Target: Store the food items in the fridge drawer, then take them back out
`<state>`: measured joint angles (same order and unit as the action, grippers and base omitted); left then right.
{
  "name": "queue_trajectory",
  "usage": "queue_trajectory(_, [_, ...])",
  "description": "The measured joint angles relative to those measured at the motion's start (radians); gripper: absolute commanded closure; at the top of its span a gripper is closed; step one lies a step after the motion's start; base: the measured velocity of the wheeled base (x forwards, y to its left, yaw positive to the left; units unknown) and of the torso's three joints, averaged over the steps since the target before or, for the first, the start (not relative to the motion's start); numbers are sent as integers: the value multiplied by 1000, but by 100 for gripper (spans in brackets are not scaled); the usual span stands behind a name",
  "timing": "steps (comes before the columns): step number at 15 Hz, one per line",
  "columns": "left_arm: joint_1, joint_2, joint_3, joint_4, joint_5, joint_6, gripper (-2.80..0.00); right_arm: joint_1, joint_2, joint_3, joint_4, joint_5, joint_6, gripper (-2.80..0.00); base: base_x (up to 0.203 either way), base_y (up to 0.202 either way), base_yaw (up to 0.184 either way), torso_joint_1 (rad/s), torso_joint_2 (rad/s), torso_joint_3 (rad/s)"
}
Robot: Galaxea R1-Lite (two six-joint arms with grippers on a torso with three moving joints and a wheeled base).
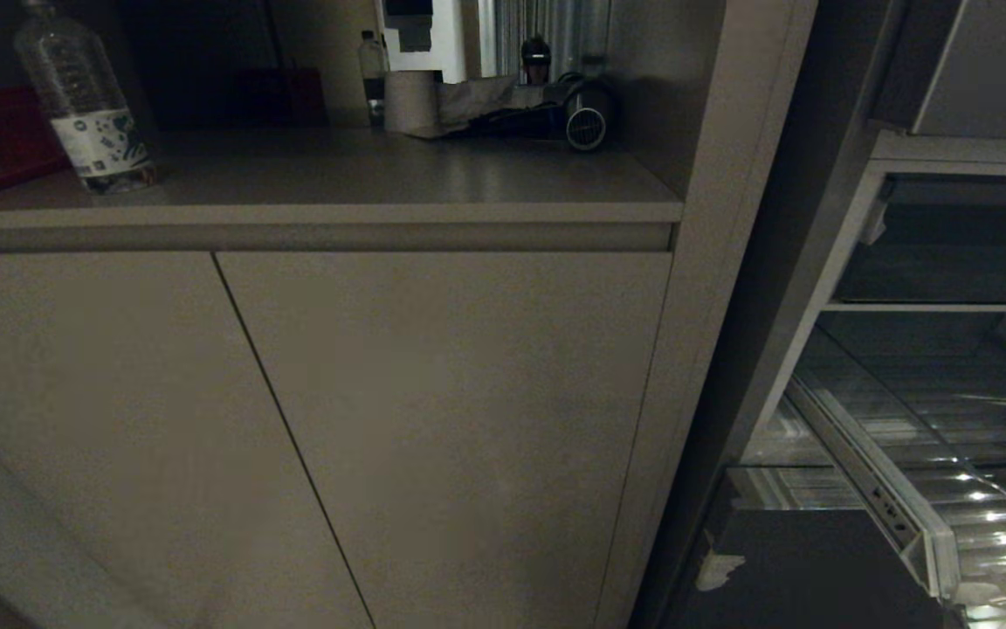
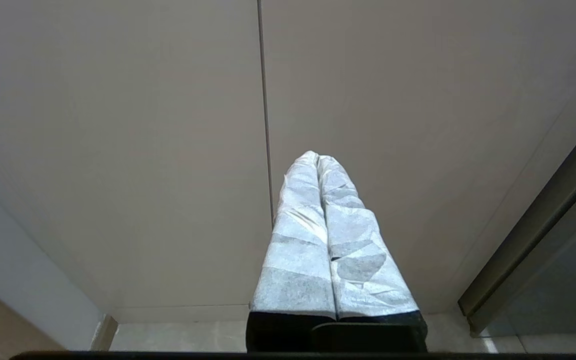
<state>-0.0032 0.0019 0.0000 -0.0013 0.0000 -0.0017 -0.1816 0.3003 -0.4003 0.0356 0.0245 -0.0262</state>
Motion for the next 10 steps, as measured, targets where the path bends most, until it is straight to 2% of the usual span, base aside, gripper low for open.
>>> queue_trajectory(3, [0, 0, 0, 0, 0, 0, 0, 50, -18, 283, -345, 15, -30, 0, 0, 0, 0, 0, 0, 0])
queue_trajectory(5, [0, 0, 0, 0, 0, 0, 0, 109, -38, 372, -466, 1, -45, 0, 0, 0, 0, 0, 0, 0])
queue_trajectory(6, [0, 0, 0, 0, 0, 0, 0, 133, -63, 386, -442, -12, -47, 0, 0, 0, 0, 0, 0, 0])
queue_trajectory(10, [0, 0, 0, 0, 0, 1, 0, 175, -236, 399, -171, -25, -32, 0, 0, 0, 0, 0, 0, 0])
